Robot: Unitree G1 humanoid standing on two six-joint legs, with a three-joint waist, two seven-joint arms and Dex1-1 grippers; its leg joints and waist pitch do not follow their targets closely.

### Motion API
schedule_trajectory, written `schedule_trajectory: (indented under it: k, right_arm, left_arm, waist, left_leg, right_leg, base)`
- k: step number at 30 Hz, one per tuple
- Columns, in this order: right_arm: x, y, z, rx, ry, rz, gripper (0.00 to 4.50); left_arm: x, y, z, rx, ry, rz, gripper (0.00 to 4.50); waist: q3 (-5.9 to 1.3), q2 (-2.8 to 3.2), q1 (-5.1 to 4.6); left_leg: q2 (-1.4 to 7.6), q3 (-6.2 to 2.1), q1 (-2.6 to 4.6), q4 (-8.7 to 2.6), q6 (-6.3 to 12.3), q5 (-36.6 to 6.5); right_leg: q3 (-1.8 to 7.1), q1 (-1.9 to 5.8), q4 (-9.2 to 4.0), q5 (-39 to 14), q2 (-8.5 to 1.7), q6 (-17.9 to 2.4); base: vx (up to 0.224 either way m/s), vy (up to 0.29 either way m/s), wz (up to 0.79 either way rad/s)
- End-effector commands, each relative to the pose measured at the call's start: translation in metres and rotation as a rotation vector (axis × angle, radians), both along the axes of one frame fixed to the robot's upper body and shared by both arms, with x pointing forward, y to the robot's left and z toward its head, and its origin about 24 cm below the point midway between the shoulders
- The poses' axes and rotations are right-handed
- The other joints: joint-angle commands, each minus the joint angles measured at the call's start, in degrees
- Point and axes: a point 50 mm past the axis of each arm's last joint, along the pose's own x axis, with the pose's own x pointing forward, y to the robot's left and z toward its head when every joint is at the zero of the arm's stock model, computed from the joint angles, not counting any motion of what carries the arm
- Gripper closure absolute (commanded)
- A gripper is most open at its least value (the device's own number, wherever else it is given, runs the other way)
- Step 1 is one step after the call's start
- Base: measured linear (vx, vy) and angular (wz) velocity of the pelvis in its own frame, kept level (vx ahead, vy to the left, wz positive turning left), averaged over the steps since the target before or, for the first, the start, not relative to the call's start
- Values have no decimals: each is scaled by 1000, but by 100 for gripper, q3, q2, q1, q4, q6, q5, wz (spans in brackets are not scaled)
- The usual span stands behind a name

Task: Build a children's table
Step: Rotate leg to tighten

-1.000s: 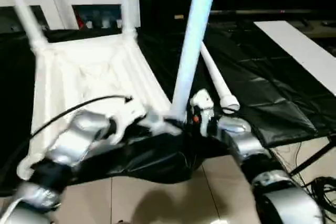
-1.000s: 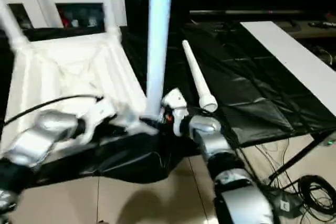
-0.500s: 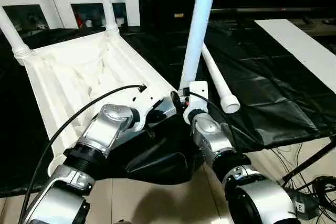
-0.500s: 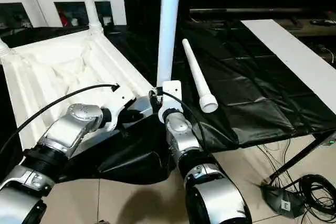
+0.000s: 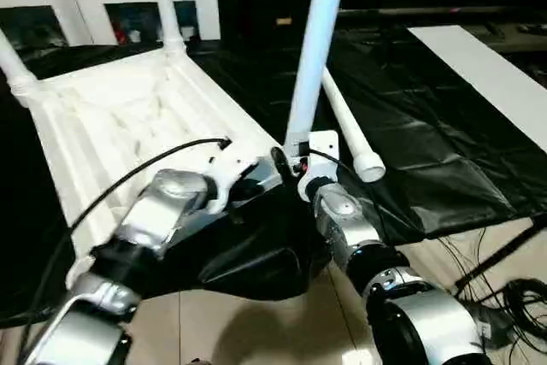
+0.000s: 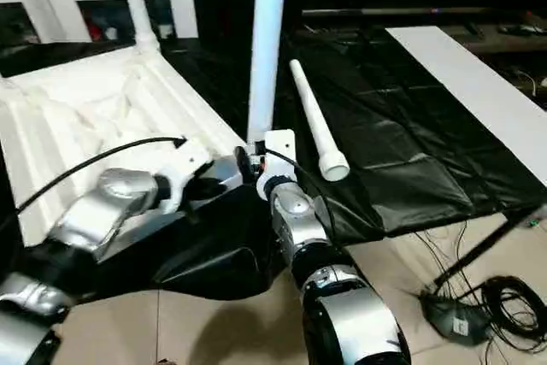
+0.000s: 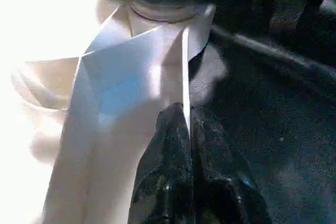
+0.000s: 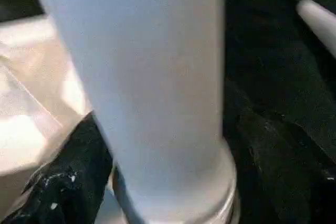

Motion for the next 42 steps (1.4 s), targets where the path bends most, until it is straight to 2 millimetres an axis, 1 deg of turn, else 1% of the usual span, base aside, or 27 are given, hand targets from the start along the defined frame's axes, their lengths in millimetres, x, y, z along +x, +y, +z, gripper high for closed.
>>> schedule_trajectory:
  k: [1, 2, 3, 4, 5, 6, 7, 8, 10, 11, 13, 15, 16, 18, 20, 21, 22, 24, 26, 27, 29, 30, 32, 38, 39, 40, 42]
  right_arm:
    - [-1, -7, 8, -2, -67, 125, 39]
    - [-1, -7, 8, -2, -67, 125, 39]
    - [-7, -12, 7, -34, -91, 258, 39]
    - [-10, -14, 5, -50, -93, 311, 39]
    - [-13, -16, 4, -64, -92, 358, 39]
    - [-15, -18, 3, -73, -95, 397, 39]
    - [-20, -25, 2, -78, -104, 477, 39]
    - [-22, -28, 1, -75, -100, 517, 39]
    - [-26, -30, 1, -90, -100, 571, 39]
    - [-29, -32, 0, -102, -97, 614, 39]
    - [-35, -36, -1, -125, -82, 714, 39]
    - [-37, -38, 0, -162, -78, 775, 39]
    - [-37, -39, 0, -168, -78, 780, 39]
    - [-37, -40, 1, -184, -77, 794, 39]
    - [-38, -42, 1, -193, -70, 821, 39]
    - [-39, -42, 0, -203, -67, 836, 39]
    - [-42, -45, 0, -243, -49, 903, 39]
    - [-44, -49, -1, -287, -32, 956, 39]
    - [-44, -50, -1, -302, -33, 964, 39]
    - [-43, -51, -1, -310, -32, 965, 39]
    - [-42, -51, 0, -316, -32, 963, 39]
    - [-41, -52, 0, -313, -32, 957, 39]
    - [-38, -53, 3, -310, -40, 938, 39]
    - [-35, -53, 5, -297, -53, 909, 39]
    - [-35, -53, 5, -297, -52, 912, 54]
    - [-35, -53, 4, -297, -52, 913, 54]
    - [-35, -53, 4, -297, -50, 911, 76]
  left_arm:
    - [-5, 11, -6, 49, 18, 3, 450]
    - [-5, 11, -6, 49, 18, 3, 450]
    - [-9, 13, -6, 52, 25, -19, 450]
    - [-10, 14, -7, 52, 26, -32, 450]
    - [-12, 15, -7, 53, 26, -44, 450]
    - [-13, 15, -7, 52, 28, -55, 450]
    - [-19, 14, -8, 35, 26, -126, 450]
    - [-22, 13, -7, 20, 27, -169, 450]
    - [-28, 11, -7, -3, 39, -224, 450]
    - [-32, 9, -6, -22, 48, -271, 450]
    - [-43, 7, -7, -23, 100, -361, 450]
    - [-47, 9, -8, -1, 139, -393, 450]
    - [-47, 9, -8, 2, 142, -398, 450]
    - [-48, 10, -8, 11, 151, -412, 450]
    - [-49, 11, -8, 15, 151, -419, 450]
    - [-49, 11, -8, 17, 151, -418, 450]
    - [-48, 14, -9, 29, 150, -417, 450]
    - [-46, 16, -8, 40, 148, -410, 450]
    - [-46, 16, -8, 41, 147, -408, 450]
    - [-46, 16, -8, 44, 146, -405, 450]
    - [-46, 16, -8, 45, 146, -404, 450]
    - [-46, 16, -8, 44, 146, -403, 450]
    - [-46, 16, -8, 44, 145, -402, 450]
    - [-46, 17, -8, 45, 144, -399, 450]
    - [-46, 17, -8, 46, 145, -400, 450]
    - [-46, 17, -8, 47, 145, -400, 450]
    - [-46, 18, -8, 47, 147, -398, 450]
  waist:
    - [-342, 68, 11]
    - [-340, 61, 7]
    - [-355, 75, 13]
    - [-358, 60, 11]
    - [-368, 79, 10]
    - [-371, 82, 7]
    - [-374, 112, 13]
    - [-372, 78, 6]
    - [-376, 88, 9]
    - [-372, 101, 11]
    - [-363, 96, 22]
    - [-361, 109, 94]
    - [-352, 108, 101]
    - [-341, 109, 135]
    - [-336, 100, 136]
    - [-338, 99, 138]
    - [-345, 93, 139]
    - [-356, 62, 146]
    - [-371, 65, 155]
    - [-367, 65, 154]
    - [-377, 54, 155]
    - [-373, 65, 157]
    - [-374, 66, 153]
    - [-356, 63, 149]
    - [-352, 61, 148]
    - [-350, 63, 148]
    - [-356, 68, 148]
  left_leg:
    - [63, 57, -2, -337, 283, -630]
    - [62, 57, -7, -331, 338, -588]
    - [64, 60, 10, -318, 387, -561]
    - [62, 56, -13, -304, 462, -471]
    - [56, 58, 0, -301, 489, -439]
    - [60, 67, 12, -292, 512, -444]
    - [60, 61, 13, -294, 509, -466]
    - [63, 56, -5, -295, 537, -532]
    - [73, 58, 24, -298, 553, -568]
    - [75, 58, 20, -294, 554, -570]
    - [85, 66, 36, -303, 547, -614]
    - [99, 83, 76, -302, 515, -664]
    - [106, 92, 84, -306, 499, -716]
    - [107, 93, 82, -323, 385, -844]
    - [100, 89, 79, -336, 303, -934]
    - [100, 91, 81, -336, 288, -958]
    - [97, 86, 75, -334, 273, -947]
    - [88, 91, 58, -315, 316, -777]
    - [83, 92, 53, -296, 349, -639]
    - [79, 94, 45, -293, 370, -588]
    - [77, 93, 41, -285, 395, -540]
    - [80, 95, 51, -284, 409, -544]
    - [84, 94, 50, -283, 405, -585]
    - [89, 92, 53, -293, 331, -774]
    - [87, 93, 53, -295, 319, -794]
    - [88, 93, 52, -295, 316, -808]
    - [90, 92, 53, -291, 314, -786]
  right_leg:
    - [250, 369, -324, 268, -296, -1238]
    - [242, 380, -325, 321, -294, -1258]
    - [243, 382, -321, 405, -293, -1310]
    - [241, 403, -307, 580, -291, -1357]
    - [239, 397, -305, 628, -285, -1399]
    - [242, 387, -306, 691, -289, -1477]
    - [238, 388, -301, 686, -294, -1515]
    - [237, 416, -310, 665, -300, -1533]
    - [236, 397, -310, 622, -301, -1603]
    - [232, 396, -312, 609, -295, -1629]
    - [237, 387, -320, 520, -294, -1638]
    - [236, 348, -321, 394, -289, -1660]
    - [239, 332, -327, 347, -290, -1664]
    - [240, 343, -339, 142, -297, -1614]
    - [241, 356, -350, -25, -298, -1539]
    - [244, 355, -356, -68, -304, -1520]
    - [242, 367, -356, -103, -306, -1489]
    - [242, 377, -343, 63, -300, -1447]
    - [242, 381, -320, 203, -302, -1471]
    - [238, 378, -318, 272, -298, -1494]
    - [235, 386, -306, 319, -299, -1510]
    - [233, 374, -307, 324, -298, -1531]
    - [230, 373, -307, 281, -297, -1552]
    - [235, 366, -326, 3, -301, -1499]
    - [237, 363, -329, -46, -302, -1489]
    - [238, 362, -332, -66, -303, -1490]
    - [237, 360, -325, -32, -303, -1496]
  base:
    - [0, 0, 0]
    - [0, 0, 0]
    - [0, 0, 0]
    - [0, 0, 0]
    - [0, 0, 0]
    - [0, 0, 0]
    - [0, 0, 0]
    - [0, 0, 0]
    - [0, 0, 0]
    - [0, 0, 0]
    - [0, 0, 0]
    - [0, 0, 0]
    - [0, 0, 0]
    - [0, 0, 0]
    - [0, 0, 0]
    - [0, 0, 0]
    - [0, 0, 0]
    - [0, 0, 0]
    - [0, 0, 0]
    - [0, 0, 0]
    - [0, 0, 0]
    - [0, 0, 0]
    - [0, 0, 0]
    - [0, 0, 0]
    - [0, 0, 0]
    - [0, 0, 0]
    - [0, 0, 0]
